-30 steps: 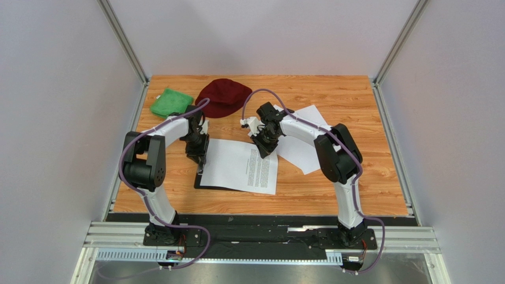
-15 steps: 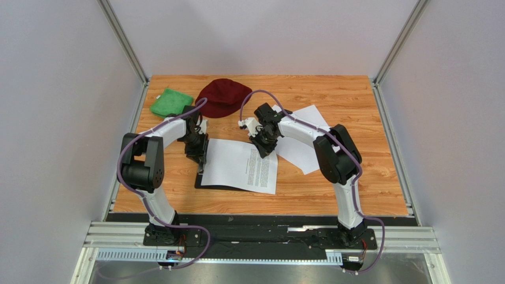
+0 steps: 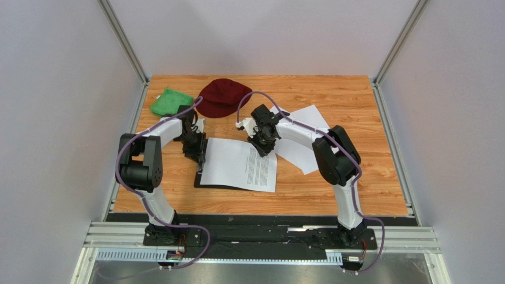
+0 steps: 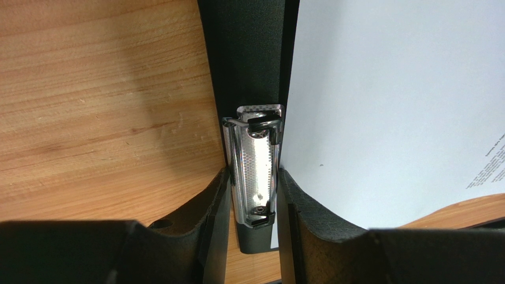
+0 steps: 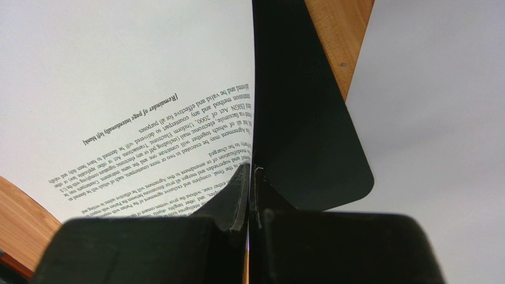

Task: Put the files into the folder

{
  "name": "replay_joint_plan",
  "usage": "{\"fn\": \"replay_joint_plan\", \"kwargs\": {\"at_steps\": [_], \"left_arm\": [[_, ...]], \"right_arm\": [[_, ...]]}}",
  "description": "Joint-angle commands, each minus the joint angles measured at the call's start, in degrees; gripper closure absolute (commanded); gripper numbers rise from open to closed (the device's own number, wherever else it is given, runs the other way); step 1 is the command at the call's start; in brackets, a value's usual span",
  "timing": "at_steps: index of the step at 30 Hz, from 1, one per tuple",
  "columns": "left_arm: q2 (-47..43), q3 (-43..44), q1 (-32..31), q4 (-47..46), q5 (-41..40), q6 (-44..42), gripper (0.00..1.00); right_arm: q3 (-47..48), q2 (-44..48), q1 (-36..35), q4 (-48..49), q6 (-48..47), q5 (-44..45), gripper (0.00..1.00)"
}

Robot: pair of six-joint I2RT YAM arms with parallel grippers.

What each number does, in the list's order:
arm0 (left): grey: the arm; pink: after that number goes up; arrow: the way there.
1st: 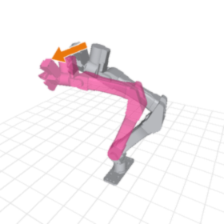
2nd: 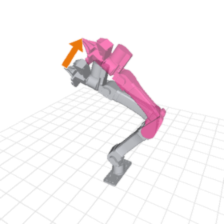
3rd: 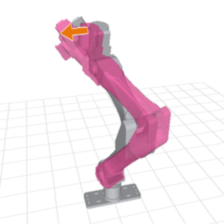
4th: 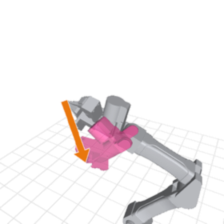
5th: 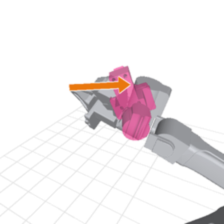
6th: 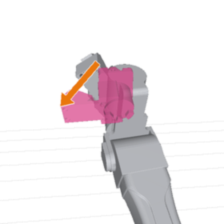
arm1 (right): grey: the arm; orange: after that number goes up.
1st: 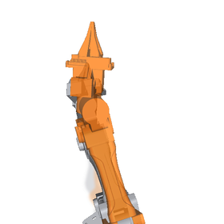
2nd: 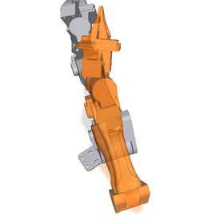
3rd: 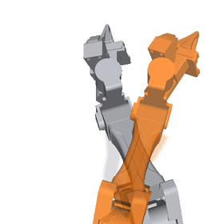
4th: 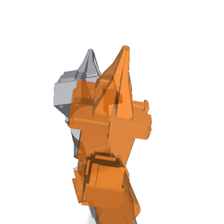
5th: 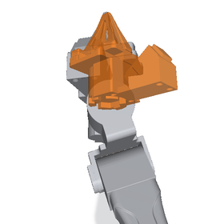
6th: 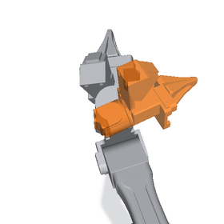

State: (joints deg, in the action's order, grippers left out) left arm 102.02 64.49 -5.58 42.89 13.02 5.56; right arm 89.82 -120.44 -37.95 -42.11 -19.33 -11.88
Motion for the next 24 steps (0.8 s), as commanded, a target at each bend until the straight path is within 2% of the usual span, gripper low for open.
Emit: {"fn": "replay_joint_plan", "kwargs": {"at_steps": [1, 17, 24], "left_arm": [[-1.91, -0.59, 1.71, -1.41, 2.89, -1.52, 1.0], [-2.96, -1.73, 2.77, -2.82, 5.62, -0.64, 1.0], [-3.49, -1.74, 2.77, -3.08, 6.23, -0.29, 1.0]], "right_arm": [[-2.19, -2.08, 0.42, 0.71, -1.32, 5.64, 1.0], [-1.93, -0.67, -1.07, 1.94, -1.5, 2.39, 1.0], [-2.37, -0.41, -3.09, 1.85, -1.76, 3.96, 1.0]]}}
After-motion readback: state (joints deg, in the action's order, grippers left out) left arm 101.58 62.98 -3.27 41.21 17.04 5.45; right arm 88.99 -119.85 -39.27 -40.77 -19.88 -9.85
